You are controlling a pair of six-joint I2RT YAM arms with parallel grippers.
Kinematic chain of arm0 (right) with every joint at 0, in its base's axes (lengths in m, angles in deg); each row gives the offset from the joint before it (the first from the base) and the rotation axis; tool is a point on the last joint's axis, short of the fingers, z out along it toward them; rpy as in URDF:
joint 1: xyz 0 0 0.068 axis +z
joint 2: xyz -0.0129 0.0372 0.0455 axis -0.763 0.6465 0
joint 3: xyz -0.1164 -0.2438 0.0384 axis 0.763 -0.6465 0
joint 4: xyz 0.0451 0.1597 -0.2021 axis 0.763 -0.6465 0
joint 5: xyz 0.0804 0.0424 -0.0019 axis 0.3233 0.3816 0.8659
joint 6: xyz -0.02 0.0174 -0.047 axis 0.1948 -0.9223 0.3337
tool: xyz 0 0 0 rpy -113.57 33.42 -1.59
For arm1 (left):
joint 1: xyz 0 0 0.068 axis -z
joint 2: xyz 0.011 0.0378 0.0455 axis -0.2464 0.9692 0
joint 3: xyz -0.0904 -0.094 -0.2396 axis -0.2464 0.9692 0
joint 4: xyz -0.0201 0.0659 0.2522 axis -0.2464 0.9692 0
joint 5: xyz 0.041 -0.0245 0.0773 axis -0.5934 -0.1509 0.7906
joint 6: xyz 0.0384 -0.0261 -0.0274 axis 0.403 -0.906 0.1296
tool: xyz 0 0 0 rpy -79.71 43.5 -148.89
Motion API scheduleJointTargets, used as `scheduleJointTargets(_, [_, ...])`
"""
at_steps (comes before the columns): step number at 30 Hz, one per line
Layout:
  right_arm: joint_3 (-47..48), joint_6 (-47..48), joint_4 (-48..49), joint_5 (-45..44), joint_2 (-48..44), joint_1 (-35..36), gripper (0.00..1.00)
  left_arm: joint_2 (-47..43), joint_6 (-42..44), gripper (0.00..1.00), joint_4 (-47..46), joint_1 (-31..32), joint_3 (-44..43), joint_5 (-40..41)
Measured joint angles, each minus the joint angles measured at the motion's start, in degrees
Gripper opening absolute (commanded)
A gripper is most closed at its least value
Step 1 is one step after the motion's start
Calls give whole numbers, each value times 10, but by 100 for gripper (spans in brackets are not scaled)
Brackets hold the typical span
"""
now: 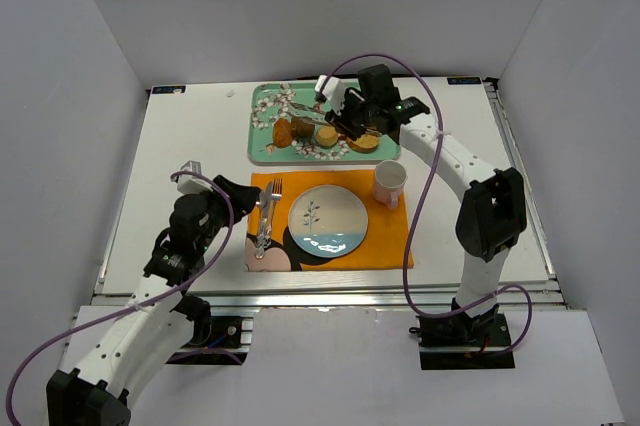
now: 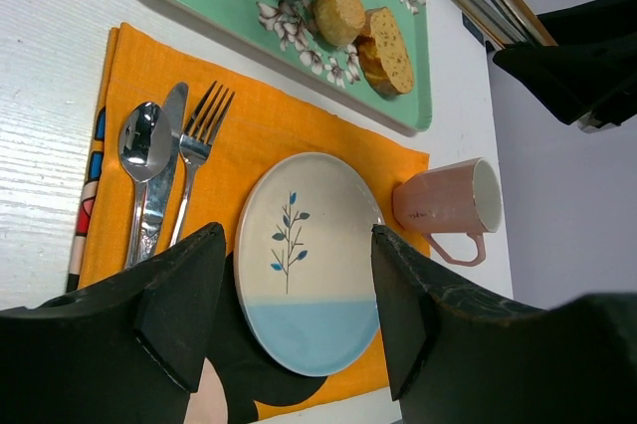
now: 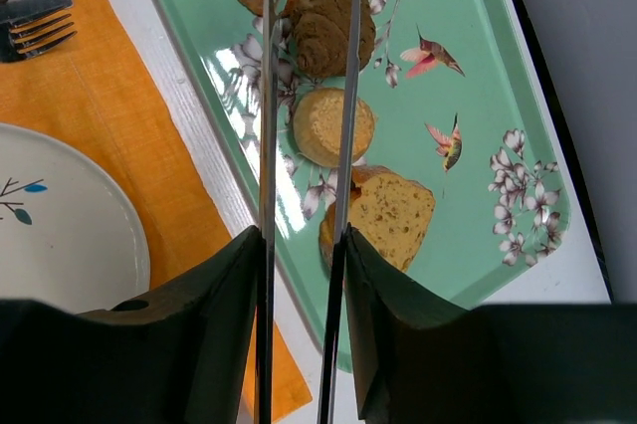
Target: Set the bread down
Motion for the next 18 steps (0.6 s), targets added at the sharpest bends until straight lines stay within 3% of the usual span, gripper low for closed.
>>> scheduleJointTargets(18, [-19, 11, 13, -53, 31, 8, 49, 9, 0, 70, -2, 0, 0, 0])
